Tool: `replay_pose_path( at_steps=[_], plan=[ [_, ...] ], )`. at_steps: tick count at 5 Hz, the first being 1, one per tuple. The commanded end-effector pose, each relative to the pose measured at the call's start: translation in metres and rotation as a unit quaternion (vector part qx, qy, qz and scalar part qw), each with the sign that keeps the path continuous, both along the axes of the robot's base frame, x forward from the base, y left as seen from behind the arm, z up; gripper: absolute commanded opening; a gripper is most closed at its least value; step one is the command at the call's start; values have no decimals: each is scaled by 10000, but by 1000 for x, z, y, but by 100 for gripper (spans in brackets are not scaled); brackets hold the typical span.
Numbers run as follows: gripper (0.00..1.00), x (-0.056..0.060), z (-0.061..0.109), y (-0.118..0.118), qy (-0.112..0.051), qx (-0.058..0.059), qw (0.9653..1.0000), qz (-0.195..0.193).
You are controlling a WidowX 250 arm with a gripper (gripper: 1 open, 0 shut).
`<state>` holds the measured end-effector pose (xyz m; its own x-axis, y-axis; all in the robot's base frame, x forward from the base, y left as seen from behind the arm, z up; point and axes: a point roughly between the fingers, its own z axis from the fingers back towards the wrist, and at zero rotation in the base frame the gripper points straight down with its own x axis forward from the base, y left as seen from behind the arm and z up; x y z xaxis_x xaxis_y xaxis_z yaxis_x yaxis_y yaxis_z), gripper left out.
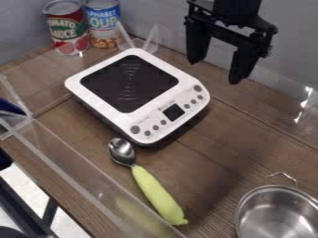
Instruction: Put green spoon on the white and black stove top
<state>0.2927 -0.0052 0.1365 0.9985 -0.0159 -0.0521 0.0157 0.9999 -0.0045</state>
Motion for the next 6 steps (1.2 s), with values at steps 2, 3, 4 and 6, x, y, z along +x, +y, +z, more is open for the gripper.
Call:
replay_pose_path(
  at_steps=[2, 3, 4, 6],
  plan=[
    [100, -19, -16, -9, -46, 52, 10000, 53],
    [100, -42, -30, -16, -219, 104, 9996, 140],
    [100, -56, -43, -21, -400, 176, 9976, 529],
    [100, -69, -76, -25, -674, 358, 9956, 546]
  ],
)
